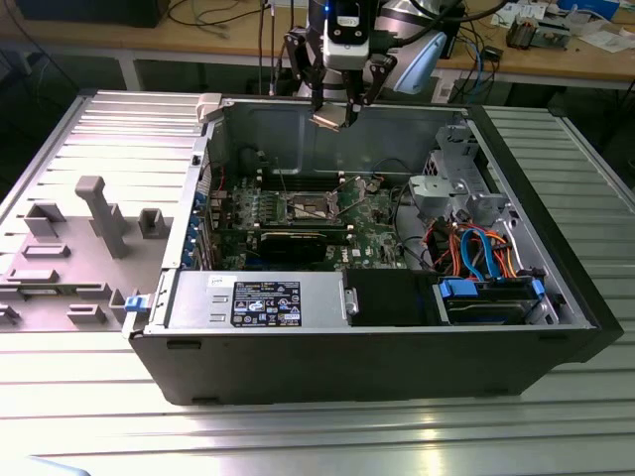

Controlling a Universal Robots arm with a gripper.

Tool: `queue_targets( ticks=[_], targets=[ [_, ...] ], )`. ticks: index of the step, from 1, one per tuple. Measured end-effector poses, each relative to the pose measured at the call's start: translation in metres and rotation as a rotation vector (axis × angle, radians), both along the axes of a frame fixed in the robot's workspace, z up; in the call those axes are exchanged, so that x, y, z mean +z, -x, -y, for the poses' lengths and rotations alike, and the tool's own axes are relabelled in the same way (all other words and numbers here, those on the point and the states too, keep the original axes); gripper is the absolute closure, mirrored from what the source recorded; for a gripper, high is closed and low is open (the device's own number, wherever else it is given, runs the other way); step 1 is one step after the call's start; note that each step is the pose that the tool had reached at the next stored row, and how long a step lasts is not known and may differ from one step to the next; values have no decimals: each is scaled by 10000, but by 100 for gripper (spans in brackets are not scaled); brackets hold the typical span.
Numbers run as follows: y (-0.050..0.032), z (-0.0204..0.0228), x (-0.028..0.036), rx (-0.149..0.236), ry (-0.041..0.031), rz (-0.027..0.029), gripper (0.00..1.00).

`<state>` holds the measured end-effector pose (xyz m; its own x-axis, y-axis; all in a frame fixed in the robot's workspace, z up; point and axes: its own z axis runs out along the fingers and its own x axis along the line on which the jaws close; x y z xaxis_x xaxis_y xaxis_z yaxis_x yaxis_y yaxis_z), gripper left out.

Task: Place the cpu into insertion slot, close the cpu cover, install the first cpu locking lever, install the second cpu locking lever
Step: 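Place the cpu into insertion slot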

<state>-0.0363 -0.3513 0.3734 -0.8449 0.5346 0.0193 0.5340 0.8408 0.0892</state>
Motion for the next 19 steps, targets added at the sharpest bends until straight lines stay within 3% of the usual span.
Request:
queue_targets(
  ticks=[7, 19],
  targets=[
    [0, 1, -1, -428, -2, 1, 45],
    [0, 19, -1, -685, 0, 1, 45]
  ],
)
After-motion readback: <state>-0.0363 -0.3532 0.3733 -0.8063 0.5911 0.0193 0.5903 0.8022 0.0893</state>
